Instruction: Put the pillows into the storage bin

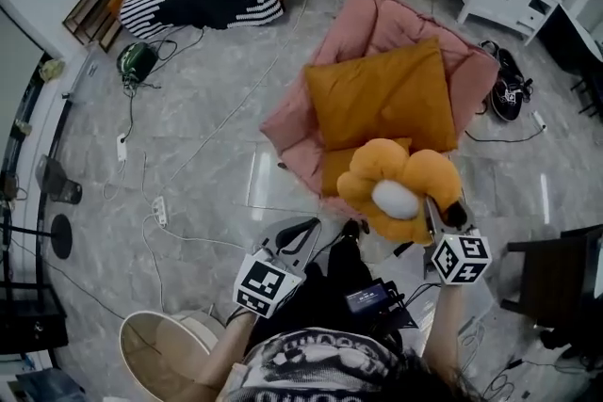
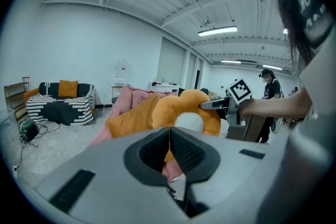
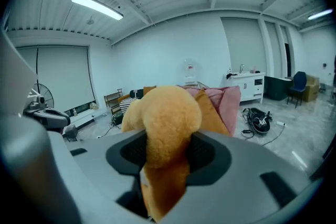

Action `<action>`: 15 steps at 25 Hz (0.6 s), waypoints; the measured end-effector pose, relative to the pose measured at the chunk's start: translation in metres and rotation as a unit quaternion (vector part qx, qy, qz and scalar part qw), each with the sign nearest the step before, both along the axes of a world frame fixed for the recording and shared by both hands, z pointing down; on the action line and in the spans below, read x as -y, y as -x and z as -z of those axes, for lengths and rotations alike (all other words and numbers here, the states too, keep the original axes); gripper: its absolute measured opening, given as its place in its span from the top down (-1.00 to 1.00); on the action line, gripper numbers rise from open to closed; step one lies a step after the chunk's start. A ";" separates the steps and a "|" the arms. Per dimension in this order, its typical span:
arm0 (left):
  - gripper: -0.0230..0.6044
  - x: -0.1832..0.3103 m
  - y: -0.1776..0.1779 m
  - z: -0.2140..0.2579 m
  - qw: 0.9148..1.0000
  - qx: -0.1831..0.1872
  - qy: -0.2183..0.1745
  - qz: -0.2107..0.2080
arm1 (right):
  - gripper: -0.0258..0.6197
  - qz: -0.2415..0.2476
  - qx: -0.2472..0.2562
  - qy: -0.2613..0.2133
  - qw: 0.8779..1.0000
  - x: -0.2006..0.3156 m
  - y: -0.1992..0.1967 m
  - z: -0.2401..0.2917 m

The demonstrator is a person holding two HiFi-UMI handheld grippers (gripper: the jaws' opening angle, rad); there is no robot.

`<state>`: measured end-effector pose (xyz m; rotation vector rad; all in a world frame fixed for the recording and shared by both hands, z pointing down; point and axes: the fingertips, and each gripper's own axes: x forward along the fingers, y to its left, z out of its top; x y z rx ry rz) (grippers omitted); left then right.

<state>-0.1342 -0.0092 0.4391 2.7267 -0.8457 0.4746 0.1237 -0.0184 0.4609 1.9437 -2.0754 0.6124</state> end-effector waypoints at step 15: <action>0.88 -0.078 -0.119 -0.015 0.990 0.028 0.019 -0.135 | 0.33 -0.144 -0.003 0.093 0.985 -0.176 -0.122 -0.060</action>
